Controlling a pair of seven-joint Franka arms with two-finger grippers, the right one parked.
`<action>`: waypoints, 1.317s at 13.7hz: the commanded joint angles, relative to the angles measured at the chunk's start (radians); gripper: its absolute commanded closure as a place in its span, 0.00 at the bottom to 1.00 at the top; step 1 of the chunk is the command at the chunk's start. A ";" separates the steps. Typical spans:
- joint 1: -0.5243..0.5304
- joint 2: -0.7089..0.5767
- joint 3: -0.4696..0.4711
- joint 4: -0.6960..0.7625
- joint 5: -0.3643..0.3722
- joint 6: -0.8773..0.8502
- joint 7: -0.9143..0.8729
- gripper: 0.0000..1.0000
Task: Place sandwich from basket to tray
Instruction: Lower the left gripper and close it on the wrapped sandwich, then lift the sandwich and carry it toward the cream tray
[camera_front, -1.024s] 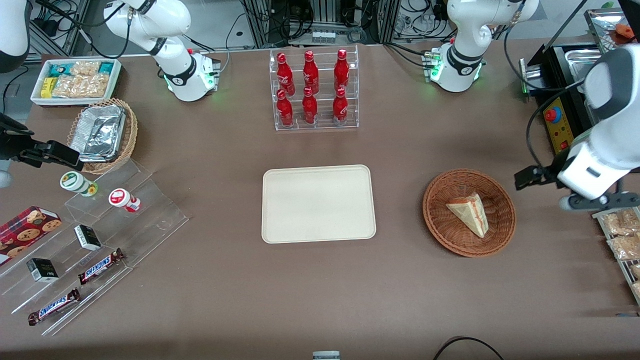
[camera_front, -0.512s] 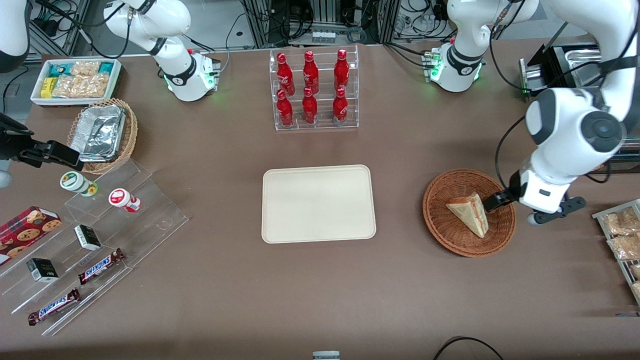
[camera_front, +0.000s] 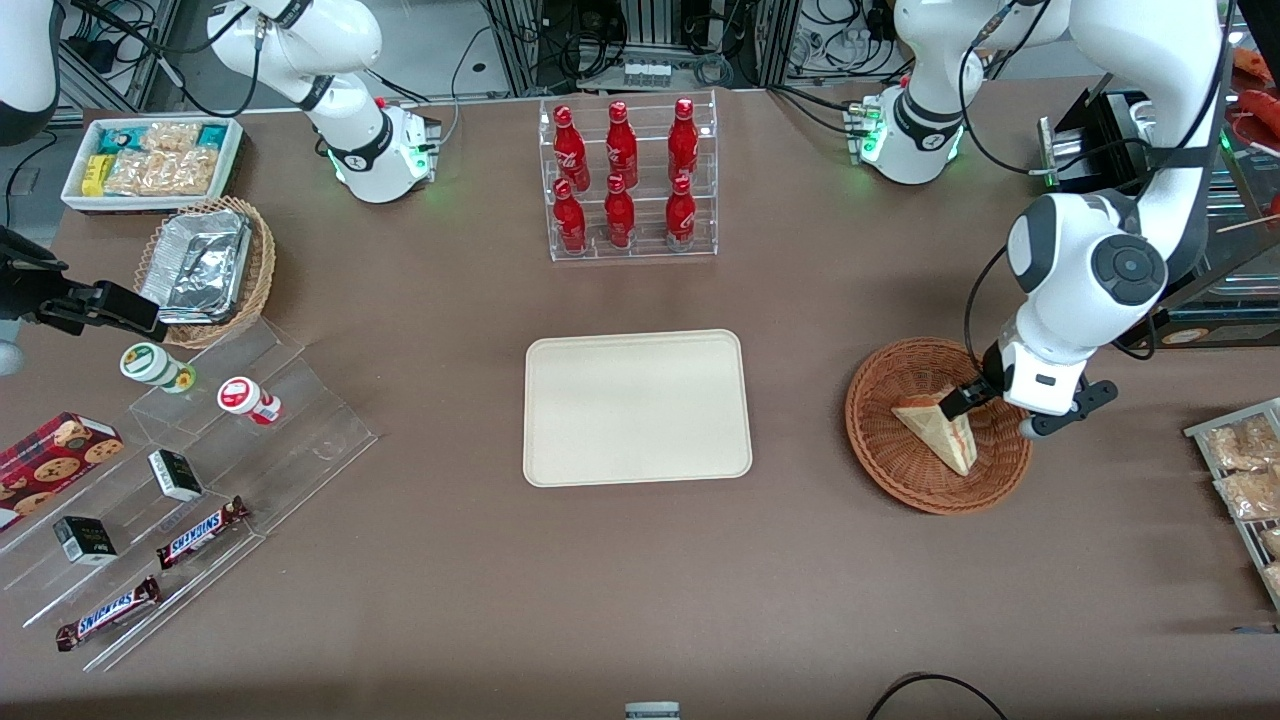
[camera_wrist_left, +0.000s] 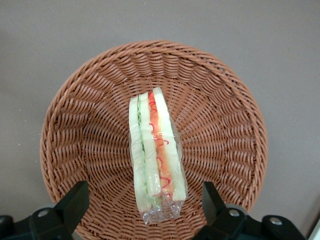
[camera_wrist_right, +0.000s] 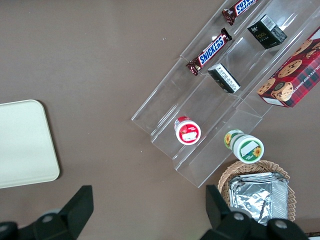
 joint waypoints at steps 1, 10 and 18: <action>-0.008 0.037 -0.002 -0.008 0.016 0.051 -0.059 0.00; -0.008 0.134 -0.022 -0.017 0.016 0.156 -0.088 0.77; -0.037 0.049 -0.022 0.087 0.103 -0.115 -0.094 1.00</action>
